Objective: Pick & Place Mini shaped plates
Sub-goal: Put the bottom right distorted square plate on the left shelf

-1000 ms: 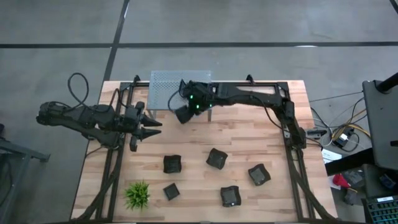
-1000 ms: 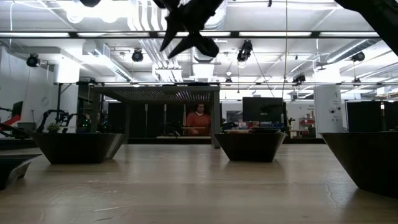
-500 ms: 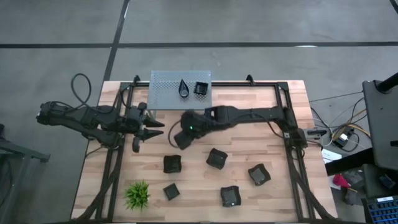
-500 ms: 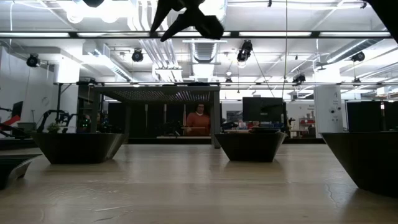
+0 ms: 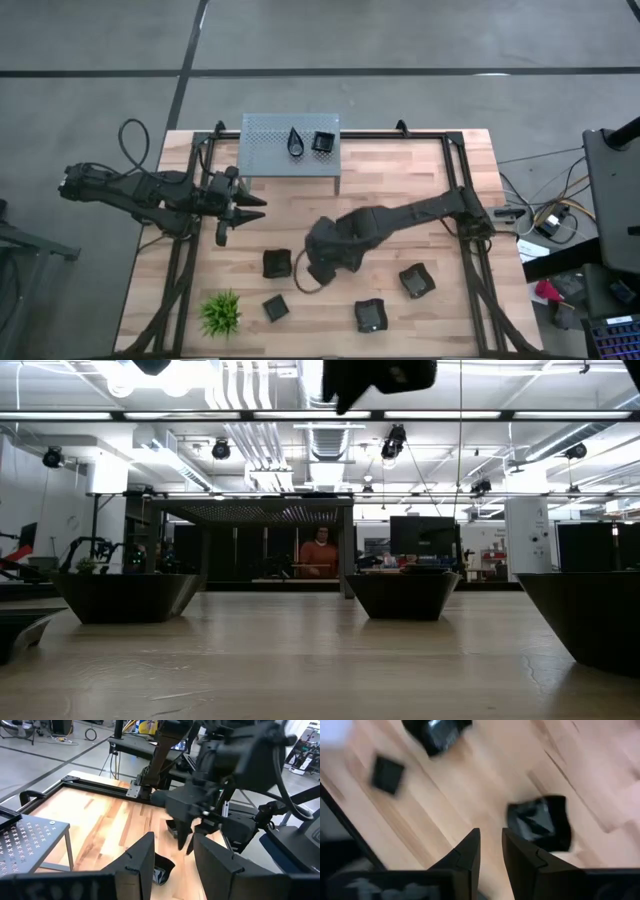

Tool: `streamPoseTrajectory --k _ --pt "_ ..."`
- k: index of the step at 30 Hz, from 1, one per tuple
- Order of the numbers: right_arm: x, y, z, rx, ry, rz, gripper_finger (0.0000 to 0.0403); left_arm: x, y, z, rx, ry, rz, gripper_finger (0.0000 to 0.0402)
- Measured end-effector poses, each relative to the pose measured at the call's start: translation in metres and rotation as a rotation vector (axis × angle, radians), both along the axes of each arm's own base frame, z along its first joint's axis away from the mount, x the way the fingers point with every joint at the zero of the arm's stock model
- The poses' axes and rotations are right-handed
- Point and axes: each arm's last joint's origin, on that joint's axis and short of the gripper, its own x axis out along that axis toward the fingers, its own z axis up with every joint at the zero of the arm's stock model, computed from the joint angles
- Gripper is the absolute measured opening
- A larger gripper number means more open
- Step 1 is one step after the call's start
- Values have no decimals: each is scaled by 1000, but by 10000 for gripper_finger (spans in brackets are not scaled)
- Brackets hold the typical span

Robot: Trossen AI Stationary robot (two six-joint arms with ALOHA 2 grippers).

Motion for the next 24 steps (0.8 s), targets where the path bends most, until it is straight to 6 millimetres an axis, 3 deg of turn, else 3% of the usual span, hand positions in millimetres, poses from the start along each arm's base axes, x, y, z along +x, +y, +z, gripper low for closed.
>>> streamPoseTrajectory --k 4,10,24 --pt "-11 18 -7 -65 70 196 78 1 0 0 1 3 0 131" --pt "-25 49 -20 20 138 192 79 5 -1 -3 -4 21 -15 131" --pt "-77 132 -51 139 261 -142 74 21 -6 -13 -12 86 -44 131"
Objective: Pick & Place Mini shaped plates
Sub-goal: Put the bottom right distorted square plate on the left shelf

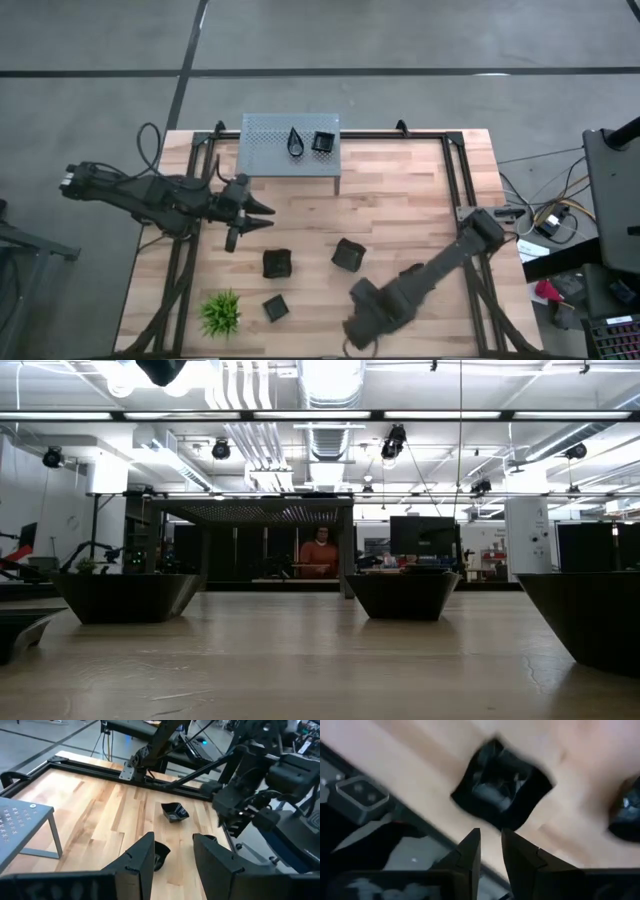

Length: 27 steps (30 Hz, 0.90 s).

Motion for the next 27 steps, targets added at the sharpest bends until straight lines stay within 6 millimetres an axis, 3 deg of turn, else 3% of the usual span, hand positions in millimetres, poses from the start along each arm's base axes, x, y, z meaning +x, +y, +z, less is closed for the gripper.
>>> streamPoseTrajectory --k 4,11,17,22,27 --pt "-11 21 -12 63 -41 -75 68 7 -2 -3 2 12 0 131" --pt "-23 36 -25 228 -217 -192 54 14 -3 -4 -1 3 0 131" --pt "-40 28 -24 290 -409 -302 44 15 -3 -4 -1 1 0 131" --pt "-60 16 -28 279 -383 -366 44 15 -3 -4 -2 0 0 131" --pt "-79 3 -44 230 -365 -469 43 16 -4 -4 -4 -3 1 131"
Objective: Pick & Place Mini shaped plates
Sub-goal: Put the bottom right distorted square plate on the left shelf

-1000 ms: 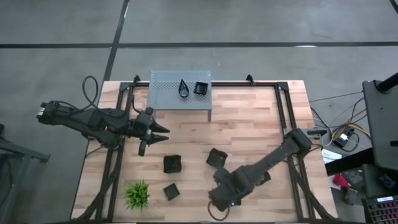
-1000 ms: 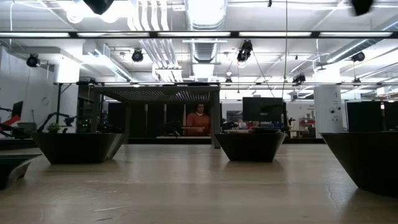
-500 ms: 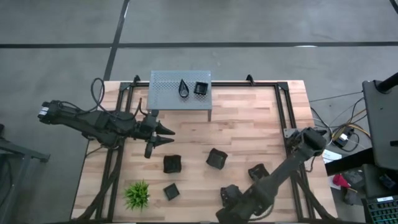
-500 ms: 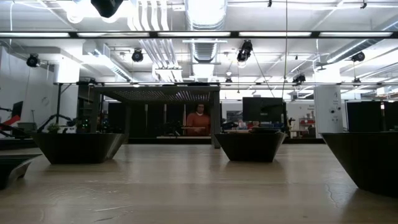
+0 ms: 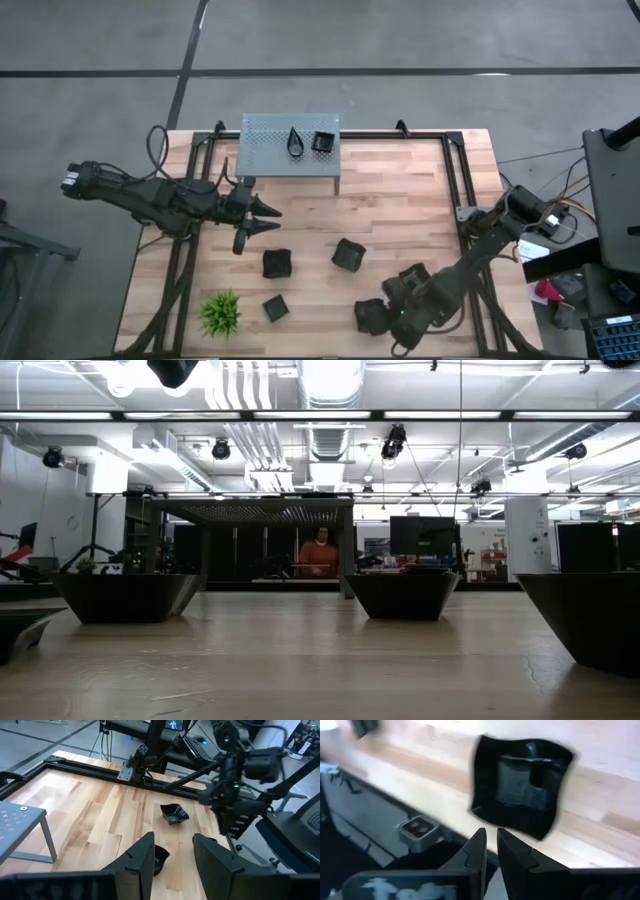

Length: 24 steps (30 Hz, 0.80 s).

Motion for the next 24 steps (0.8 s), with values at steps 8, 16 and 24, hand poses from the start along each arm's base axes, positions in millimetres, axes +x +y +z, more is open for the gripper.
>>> streamPoseTrajectory --k 8,16,24 --pt "-19 -7 -20 71 134 -64 43 0 0 1 -19 -7 4 131" --pt "-17 -10 -22 32 119 -60 43 1 0 2 -28 -22 5 131" --pt "-19 -22 -36 5 152 -123 43 1 0 3 -7 -31 0 131"
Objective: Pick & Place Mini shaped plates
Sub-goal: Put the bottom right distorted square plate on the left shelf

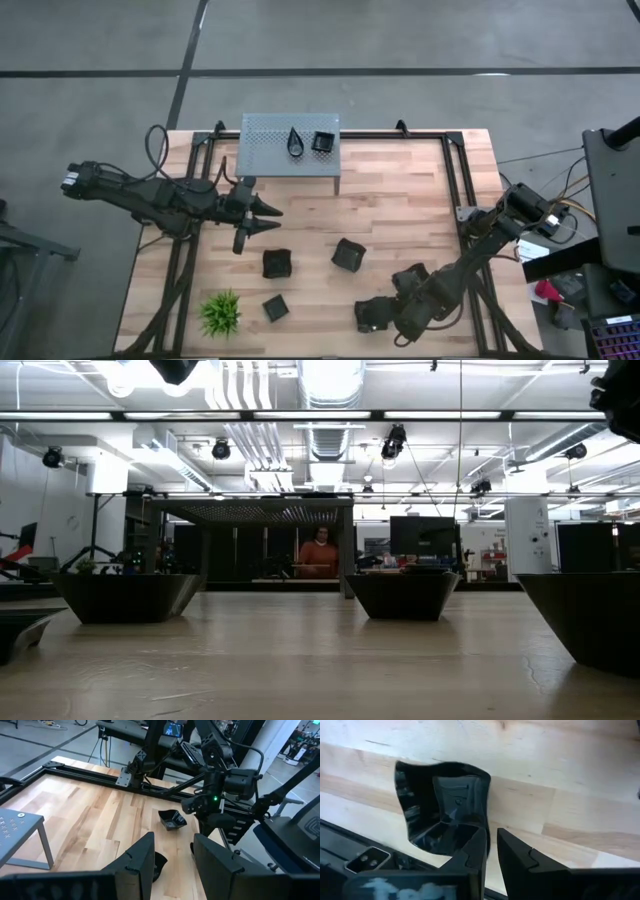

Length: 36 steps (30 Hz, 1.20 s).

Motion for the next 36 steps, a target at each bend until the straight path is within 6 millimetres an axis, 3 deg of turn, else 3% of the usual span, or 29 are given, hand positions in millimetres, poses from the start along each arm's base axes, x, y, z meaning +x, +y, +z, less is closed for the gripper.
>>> streamPoseTrajectory --k 6,15,20,36 --pt "3 -4 -3 -4 3 -15 49 0 0 0 -1 1 0 131" --pt "5 -4 -3 6 -20 2 114 0 0 0 -1 2 0 131" --pt "6 -5 -5 4 -25 10 131 0 0 0 1 2 0 131" --pt "17 5 -25 7 -28 16 101 0 0 0 3 1 -1 131"
